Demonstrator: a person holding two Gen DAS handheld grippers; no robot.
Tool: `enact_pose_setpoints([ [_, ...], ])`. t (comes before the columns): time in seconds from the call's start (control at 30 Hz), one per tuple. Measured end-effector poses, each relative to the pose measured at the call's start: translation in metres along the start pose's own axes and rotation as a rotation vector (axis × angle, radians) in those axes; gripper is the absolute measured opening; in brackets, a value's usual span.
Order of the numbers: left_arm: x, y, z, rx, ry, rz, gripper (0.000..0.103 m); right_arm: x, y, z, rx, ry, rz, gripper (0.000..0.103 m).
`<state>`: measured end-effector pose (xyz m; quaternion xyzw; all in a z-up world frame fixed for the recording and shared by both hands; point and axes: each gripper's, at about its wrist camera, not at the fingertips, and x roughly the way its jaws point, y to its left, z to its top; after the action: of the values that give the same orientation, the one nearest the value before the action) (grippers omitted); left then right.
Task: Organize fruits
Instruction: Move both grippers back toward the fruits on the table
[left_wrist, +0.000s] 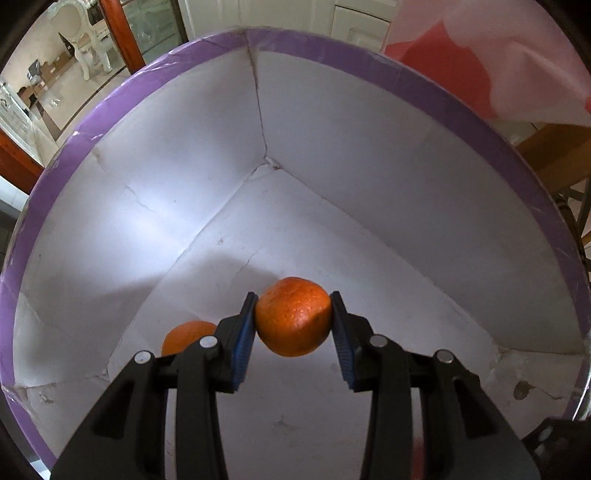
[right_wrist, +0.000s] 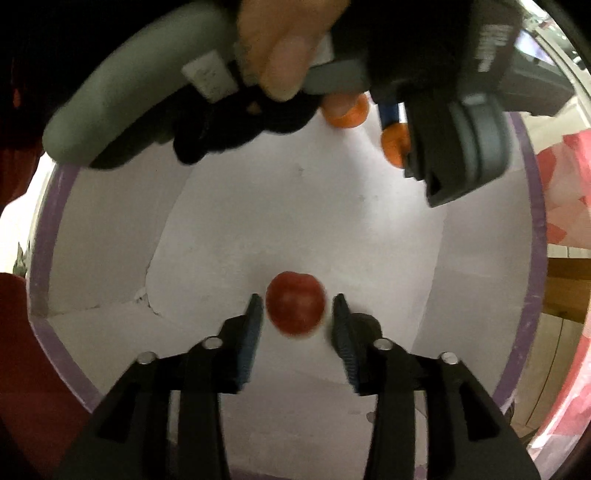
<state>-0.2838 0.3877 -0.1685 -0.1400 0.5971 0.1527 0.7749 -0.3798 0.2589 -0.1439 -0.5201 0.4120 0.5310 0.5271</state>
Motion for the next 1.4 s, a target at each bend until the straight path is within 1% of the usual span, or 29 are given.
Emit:
enact_pose_setpoints([
  [0.03,-0.001,0.001,0.000,-0.004,0.000,0.002,0.041,-0.004,-0.001,0.000,0.006,-0.013,-0.003,0.056],
  [0.1,-0.006,0.002,0.002,-0.010,-0.011,0.013,0.052,-0.014,-0.003,0.000,0.015,-0.048,-0.010,0.060],
  [0.17,-0.017,0.006,0.003,-0.023,-0.040,0.031,0.069,-0.026,0.002,0.001,0.021,-0.082,-0.030,0.061],
  [0.27,-0.051,0.012,0.005,-0.047,-0.113,0.076,0.078,-0.063,-0.002,-0.003,0.040,-0.189,-0.045,0.062],
  [0.33,-0.079,0.013,0.006,-0.056,-0.181,0.125,0.081,-0.101,-0.008,-0.006,0.066,-0.305,-0.034,0.064],
  [0.4,-0.121,0.013,0.008,-0.058,-0.298,0.200,0.082,-0.141,-0.016,-0.013,0.109,-0.426,-0.010,0.072],
  [0.47,-0.165,0.005,0.010,-0.049,-0.443,0.286,0.084,-0.192,-0.028,-0.033,0.165,-0.577,-0.014,0.074],
  [0.5,-0.194,-0.004,0.009,-0.031,-0.554,0.342,0.087,-0.209,-0.034,-0.041,0.186,-0.627,-0.032,0.077],
  [0.53,-0.224,-0.018,0.008,0.004,-0.676,0.387,0.097,-0.231,-0.040,-0.053,0.223,-0.695,-0.068,0.078],
  [0.57,-0.239,-0.032,0.006,0.025,-0.733,0.403,0.102,-0.251,-0.049,-0.070,0.263,-0.746,-0.108,0.082],
  [0.6,-0.263,-0.051,0.006,0.070,-0.824,0.415,0.102,-0.271,-0.061,-0.091,0.325,-0.806,-0.162,0.086],
  [0.63,-0.277,-0.067,0.010,0.106,-0.874,0.410,0.102,-0.284,-0.076,-0.113,0.369,-0.837,-0.195,0.087],
  [0.67,-0.288,-0.087,0.015,0.142,-0.906,0.389,0.102,-0.297,-0.090,-0.138,0.434,-0.872,-0.239,0.087],
  [0.7,-0.300,-0.109,0.019,0.181,-0.928,0.337,0.102,-0.306,-0.103,-0.160,0.502,-0.892,-0.277,0.087],
  [0.77,-0.309,-0.144,0.031,0.220,-0.935,0.218,0.102,-0.316,-0.128,-0.206,0.623,-0.902,-0.339,0.087],
  [0.8,-0.309,-0.169,0.042,0.232,-0.919,0.137,0.102,-0.317,-0.138,-0.223,0.672,-0.901,-0.364,0.087],
  [0.83,-0.308,-0.195,0.052,0.246,-0.890,0.059,0.102,-0.319,-0.153,-0.251,0.757,-0.897,-0.401,0.087],
  [0.9,-0.296,-0.243,0.075,0.271,-0.838,-0.065,0.102,-0.315,-0.174,-0.295,0.888,-0.890,-0.450,0.087],
  [0.93,-0.289,-0.268,0.084,0.284,-0.821,-0.110,0.102,-0.307,-0.183,-0.309,0.934,-0.889,-0.463,0.087],
  [0.97,-0.278,-0.299,0.092,0.298,-0.803,-0.140,0.102,-0.304,-0.193,-0.329,0.994,-0.890,-0.486,0.087],
  [1.07,-0.245,-0.351,0.120,0.304,-0.722,-0.195,0.102,-0.296,-0.220,-0.381,1.156,-0.875,-0.559,0.087],
  [1.1,-0.234,-0.376,0.133,0.295,-0.677,-0.234,0.102,-0.284,-0.235,-0.395,1.199,-0.866,-0.570,0.087],
  [1.13,-0.222,-0.397,0.146,0.278,-0.644,-0.259,0.102,-0.281,-0.245,-0.419,1.262,-0.850,-0.581,0.087],
  [1.2,-0.198,-0.441,0.168,0.240,-0.604,-0.305,0.102,-0.272,-0.276,-0.455,1.365,-0.814,-0.595,0.087],
  [1.23,-0.189,-0.456,0.178,0.220,-0.587,-0.323,0.102,-0.267,-0.293,-0.477,1.440,-0.779,-0.606,0.087],
  [1.27,-0.186,-0.460,0.181,0.205,-0.574,-0.334,0.102,-0.263,-0.302,-0.489,1.485,-0.750,-0.612,0.087],
  [1.3,-0.177,-0.476,0.193,0.184,-0.555,-0.348,0.102,-0.255,-0.308,-0.503,1.531,-0.724,-0.617,0.087],
  [1.33,-0.169,-0.490,0.204,0.165,-0.544,-0.366,0.102,-0.250,-0.314,-0.516,1.556,-0.714,-0.615,0.087],
  [1.4,-0.161,-0.504,0.217,0.131,-0.554,-0.390,0.102,-0.242,-0.333,-0.535,1.592,-0.703,-0.588,0.087],
])
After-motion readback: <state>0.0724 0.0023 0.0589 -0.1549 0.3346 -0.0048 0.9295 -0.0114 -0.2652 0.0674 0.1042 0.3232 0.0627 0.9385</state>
